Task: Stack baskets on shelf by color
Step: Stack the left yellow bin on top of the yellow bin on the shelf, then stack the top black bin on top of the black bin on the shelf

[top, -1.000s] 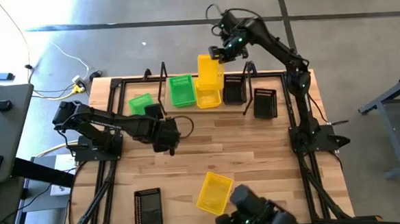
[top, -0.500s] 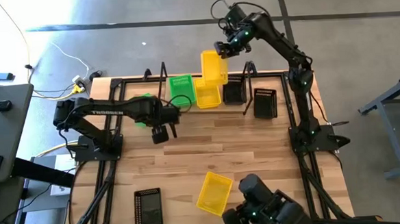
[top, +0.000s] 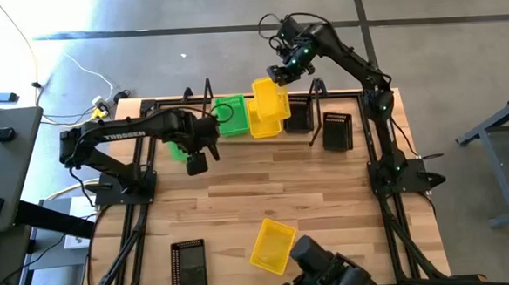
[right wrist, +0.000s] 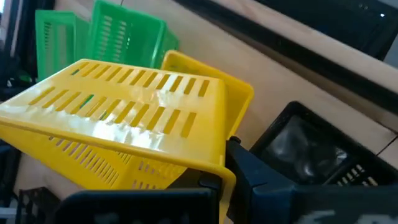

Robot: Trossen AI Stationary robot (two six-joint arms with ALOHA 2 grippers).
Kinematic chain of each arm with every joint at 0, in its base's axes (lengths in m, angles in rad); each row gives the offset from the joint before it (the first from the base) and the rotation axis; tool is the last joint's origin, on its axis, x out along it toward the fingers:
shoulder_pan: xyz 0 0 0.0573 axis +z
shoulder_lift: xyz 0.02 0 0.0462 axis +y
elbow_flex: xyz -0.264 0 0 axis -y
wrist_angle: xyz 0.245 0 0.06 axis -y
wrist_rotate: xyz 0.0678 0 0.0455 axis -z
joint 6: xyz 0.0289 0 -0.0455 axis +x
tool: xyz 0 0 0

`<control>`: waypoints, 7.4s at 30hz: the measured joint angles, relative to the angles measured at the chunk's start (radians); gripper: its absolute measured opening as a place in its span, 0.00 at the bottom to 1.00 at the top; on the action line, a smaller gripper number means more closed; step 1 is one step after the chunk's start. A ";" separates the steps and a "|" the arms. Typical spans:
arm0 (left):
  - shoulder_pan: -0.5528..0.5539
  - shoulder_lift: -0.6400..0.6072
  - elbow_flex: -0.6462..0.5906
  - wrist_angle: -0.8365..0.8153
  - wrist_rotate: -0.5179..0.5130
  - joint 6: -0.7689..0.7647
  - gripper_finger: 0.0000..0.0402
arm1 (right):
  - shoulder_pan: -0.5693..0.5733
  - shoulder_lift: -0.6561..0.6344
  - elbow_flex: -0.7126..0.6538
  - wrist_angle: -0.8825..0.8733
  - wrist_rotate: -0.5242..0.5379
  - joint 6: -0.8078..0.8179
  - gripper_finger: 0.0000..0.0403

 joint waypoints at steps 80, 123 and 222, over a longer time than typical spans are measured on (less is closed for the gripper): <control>0.051 -0.171 -0.117 0.067 0.209 0.114 0.56 | 0.198 0.096 -0.001 -0.044 0.077 -0.077 0.23; 0.051 -0.345 -0.117 0.066 0.204 0.199 0.56 | 0.681 0.077 -0.002 -0.160 0.465 -0.025 0.23; 0.052 -0.344 -0.117 0.083 0.036 -0.140 0.56 | 0.493 -0.709 -1.447 0.255 0.674 -0.266 0.01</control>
